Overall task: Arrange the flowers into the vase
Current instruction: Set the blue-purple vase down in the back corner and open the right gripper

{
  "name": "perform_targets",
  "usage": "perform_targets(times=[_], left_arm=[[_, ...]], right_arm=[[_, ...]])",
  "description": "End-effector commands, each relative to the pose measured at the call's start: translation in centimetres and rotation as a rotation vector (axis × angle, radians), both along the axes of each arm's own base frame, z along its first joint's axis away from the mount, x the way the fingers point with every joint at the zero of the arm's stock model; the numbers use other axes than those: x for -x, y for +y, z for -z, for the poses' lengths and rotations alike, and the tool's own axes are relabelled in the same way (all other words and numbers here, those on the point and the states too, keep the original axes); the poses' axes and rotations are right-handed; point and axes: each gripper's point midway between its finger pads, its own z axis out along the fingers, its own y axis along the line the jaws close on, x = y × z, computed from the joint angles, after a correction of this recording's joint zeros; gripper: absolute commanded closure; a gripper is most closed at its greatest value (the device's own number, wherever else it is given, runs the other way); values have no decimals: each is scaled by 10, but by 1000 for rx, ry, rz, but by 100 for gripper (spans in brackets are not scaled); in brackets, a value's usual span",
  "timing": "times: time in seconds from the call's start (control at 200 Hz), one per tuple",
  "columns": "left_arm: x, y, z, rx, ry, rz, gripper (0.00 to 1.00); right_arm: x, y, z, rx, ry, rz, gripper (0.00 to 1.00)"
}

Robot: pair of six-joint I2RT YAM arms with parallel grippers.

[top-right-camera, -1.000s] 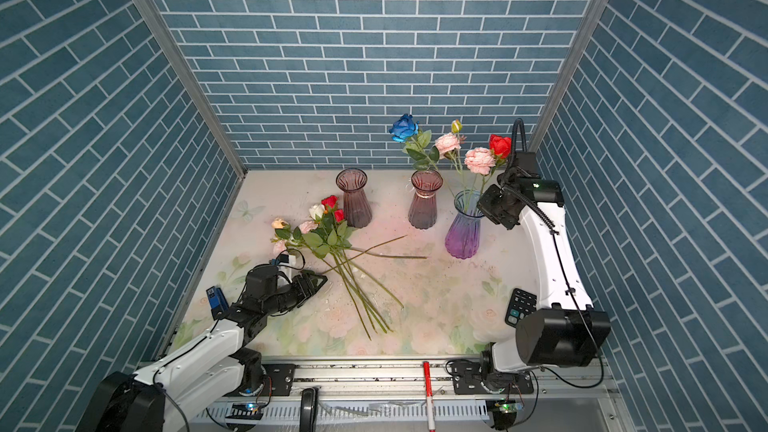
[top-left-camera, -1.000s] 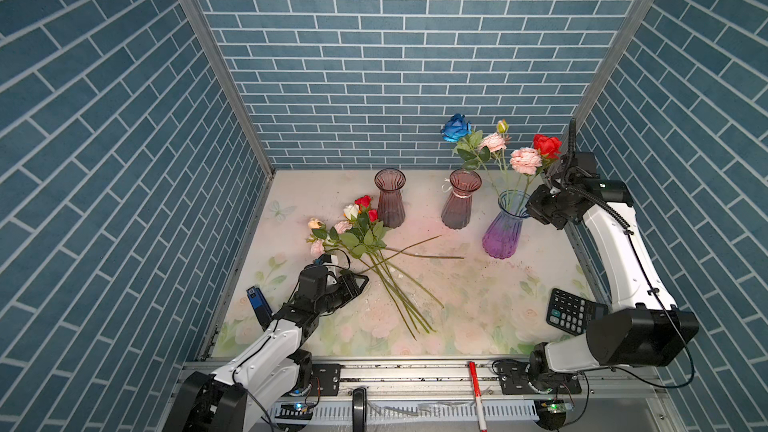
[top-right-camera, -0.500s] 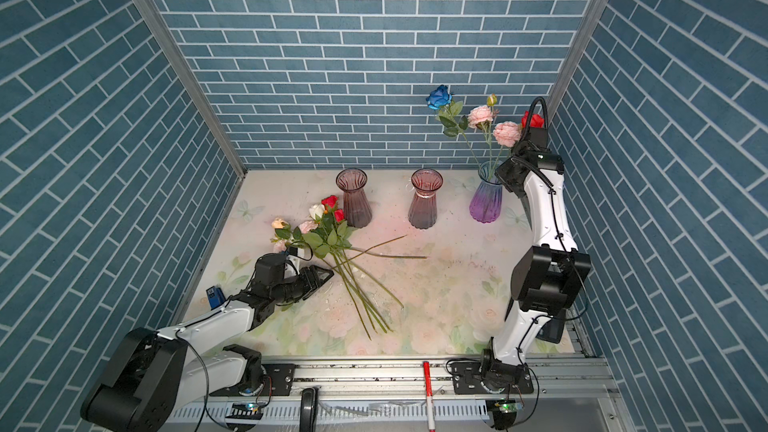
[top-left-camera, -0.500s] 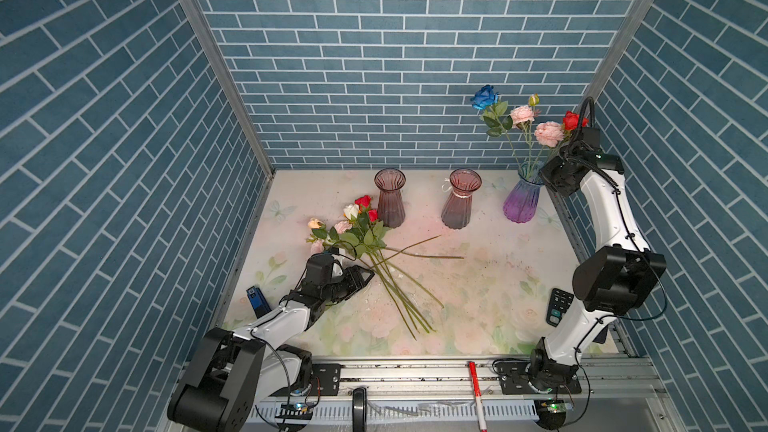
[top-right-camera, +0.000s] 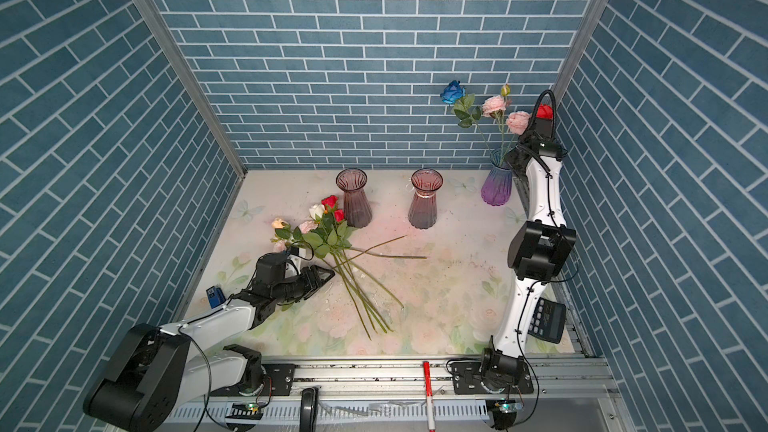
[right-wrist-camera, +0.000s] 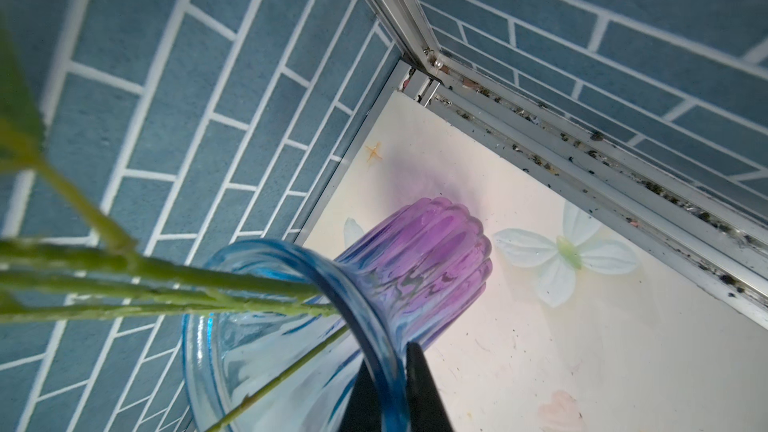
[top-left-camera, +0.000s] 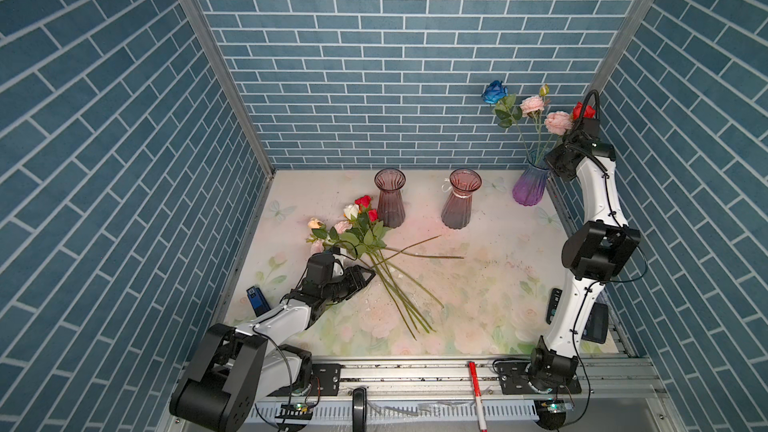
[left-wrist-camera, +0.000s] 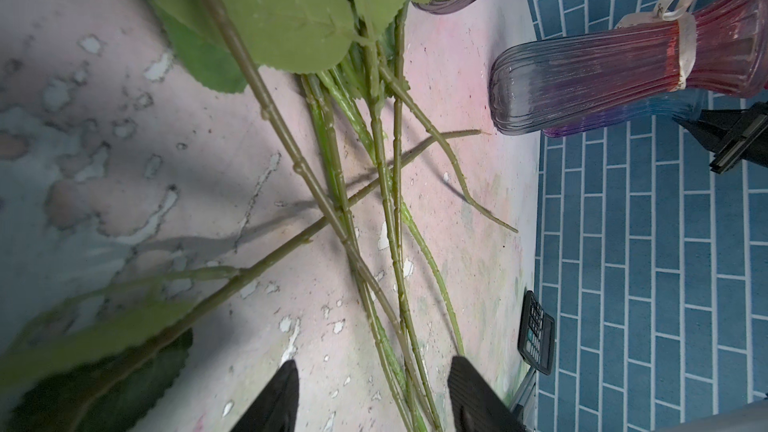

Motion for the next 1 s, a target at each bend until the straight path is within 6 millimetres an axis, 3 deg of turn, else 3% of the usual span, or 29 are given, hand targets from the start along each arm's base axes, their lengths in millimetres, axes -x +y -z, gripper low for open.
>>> perform_targets(times=[0.0, 0.18, 0.2, 0.25, 0.555, 0.65, 0.66, 0.675, 0.87, 0.99], left_arm=[[-9, -2, -9, 1, -35, 11, 40], [-9, -1, -8, -2, -31, 6, 41], [-9, -1, -7, -3, -30, 6, 41], [-9, -1, -7, -3, -30, 6, 41], [-9, -1, -6, -5, -25, 6, 41], [-9, -1, -6, -5, -26, 5, 40], [-9, -1, -6, -6, -24, 5, 41], [-9, -1, -6, -6, -25, 5, 41], [-9, -1, -6, -6, -26, 5, 40], [-9, -1, -7, -5, -26, 3, 40]], right_arm=[[-16, -1, -54, -35, -179, 32, 100], [-17, 6, -50, -70, -173, 13, 100], [-22, 5, -34, -79, -144, 13, 100], [-21, 5, -30, -83, -133, 16, 100], [-17, 6, -27, -94, -123, 18, 100], [-18, 6, -27, -90, -124, 14, 91], [-14, 7, -40, -86, -147, 12, 89], [-13, 7, -44, -84, -155, 12, 87], [-14, 15, -50, -106, -175, -30, 61], [-10, 15, -58, -93, -184, -33, 56]])
